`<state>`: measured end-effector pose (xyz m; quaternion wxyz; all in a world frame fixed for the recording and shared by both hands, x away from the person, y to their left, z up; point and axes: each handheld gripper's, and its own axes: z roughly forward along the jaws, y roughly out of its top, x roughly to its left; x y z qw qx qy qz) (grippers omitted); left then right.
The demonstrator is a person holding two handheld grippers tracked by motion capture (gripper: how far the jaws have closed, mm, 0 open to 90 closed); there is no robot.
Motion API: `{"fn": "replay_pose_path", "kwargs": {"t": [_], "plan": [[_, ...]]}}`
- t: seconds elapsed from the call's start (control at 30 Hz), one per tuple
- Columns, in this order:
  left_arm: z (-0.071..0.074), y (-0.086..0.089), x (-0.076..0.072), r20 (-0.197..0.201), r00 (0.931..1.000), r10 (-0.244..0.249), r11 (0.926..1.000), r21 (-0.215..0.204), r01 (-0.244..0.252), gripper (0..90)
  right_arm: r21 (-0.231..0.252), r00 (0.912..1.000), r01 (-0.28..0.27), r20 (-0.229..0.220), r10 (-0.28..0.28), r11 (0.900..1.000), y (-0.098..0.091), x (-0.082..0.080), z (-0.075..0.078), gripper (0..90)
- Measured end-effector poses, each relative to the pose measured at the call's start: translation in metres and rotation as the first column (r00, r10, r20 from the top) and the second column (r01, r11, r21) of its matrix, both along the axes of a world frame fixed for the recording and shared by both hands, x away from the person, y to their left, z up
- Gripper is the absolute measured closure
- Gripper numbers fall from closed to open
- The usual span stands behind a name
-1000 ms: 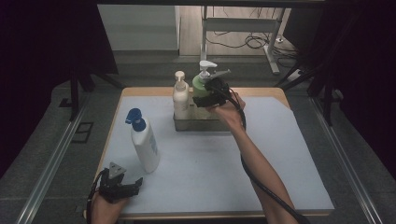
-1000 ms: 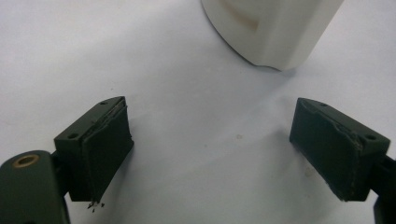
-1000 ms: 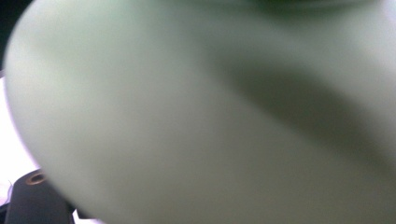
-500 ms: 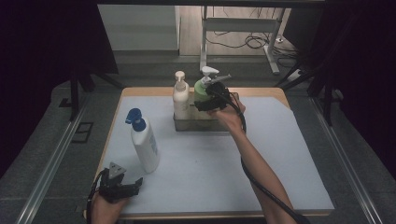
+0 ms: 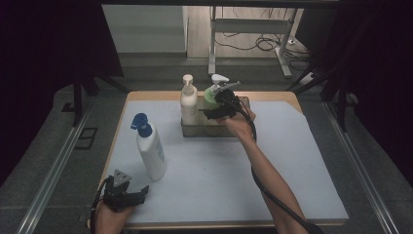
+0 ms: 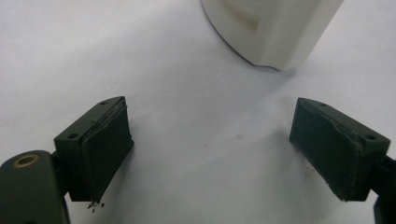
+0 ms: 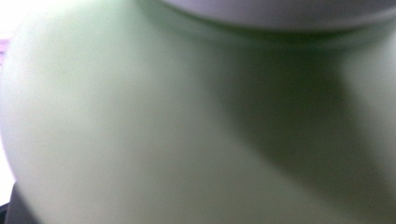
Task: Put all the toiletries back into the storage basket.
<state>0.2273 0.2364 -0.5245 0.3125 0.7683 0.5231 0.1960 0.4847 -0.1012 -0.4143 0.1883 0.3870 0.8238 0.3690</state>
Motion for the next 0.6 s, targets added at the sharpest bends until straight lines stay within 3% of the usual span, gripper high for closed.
{"fn": "replay_pose_path", "kwargs": {"t": [0.33,0.6], "plan": [[0.0000,-0.0001,0.0000,0.000,1.0000,0.000,1.0000,0.000,0.000,12.3,0.008,0.9999,0.000,-0.015,0.000,1.0000,-0.0015,0.0019,-0.0064,11.6],[0.0000,-0.0001,0.0000,0.001,1.0000,0.001,1.0000,0.000,-0.001,12.3,0.053,0.9995,0.017,-0.028,-0.015,0.9984,-0.0055,0.0017,-0.0092,10.6]]}}
